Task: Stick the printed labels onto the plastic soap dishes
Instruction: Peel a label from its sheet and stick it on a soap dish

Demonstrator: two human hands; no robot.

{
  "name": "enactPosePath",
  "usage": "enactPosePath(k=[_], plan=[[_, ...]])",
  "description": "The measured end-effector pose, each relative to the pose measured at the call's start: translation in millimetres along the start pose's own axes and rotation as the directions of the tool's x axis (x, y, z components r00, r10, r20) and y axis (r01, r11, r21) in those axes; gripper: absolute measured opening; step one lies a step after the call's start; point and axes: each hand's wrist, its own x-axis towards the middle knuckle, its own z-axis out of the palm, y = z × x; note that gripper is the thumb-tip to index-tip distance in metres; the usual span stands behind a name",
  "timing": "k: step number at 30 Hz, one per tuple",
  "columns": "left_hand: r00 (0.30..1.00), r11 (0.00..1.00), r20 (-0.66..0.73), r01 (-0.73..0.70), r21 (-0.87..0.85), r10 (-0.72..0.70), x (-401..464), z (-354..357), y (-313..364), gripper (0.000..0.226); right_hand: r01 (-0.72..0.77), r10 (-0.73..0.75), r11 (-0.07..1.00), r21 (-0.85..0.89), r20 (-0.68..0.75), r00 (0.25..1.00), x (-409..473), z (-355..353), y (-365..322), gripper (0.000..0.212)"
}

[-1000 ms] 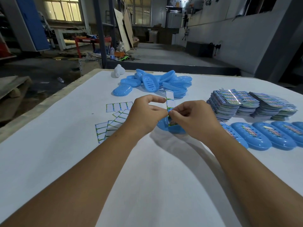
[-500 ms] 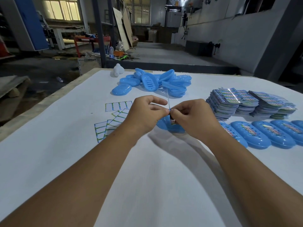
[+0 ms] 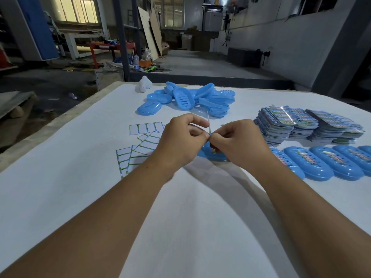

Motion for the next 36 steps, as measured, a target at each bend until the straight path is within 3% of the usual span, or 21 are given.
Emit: enactPosePath(k=[7,15,29,36], plan=[[1.000,1.000,-0.025,-0.005,0.016,0.005,-1.2,2.8,0.8,0.021,-0.010,0.010,1.000,-0.025,-0.015,1.000,-0.4,0.6,-1.1,0.022],[0.999,1.000,-0.029,-0.021,0.010,0.022,-3.7,1.5,5.3,0.018,-0.037,0.037,0.997,0.073,0.003,0.999,-1.8,-3.4,-2.5,0.020],[0.998,0.996,-0.021,-0.050,0.077,0.052,-5.9,6.3,8.3,0.020,-0.067,0.067,0.998,-0.018,-0.020,0.998,-3.5,-3.8,-7.0,0.023],[0.999,0.999,-0.047,-0.023,0.036,0.025,-5.1,5.8,7.6,0.018,-0.088,0.088,0.994,0.058,-0.006,0.996,-1.6,-3.4,-4.9,0.025]])
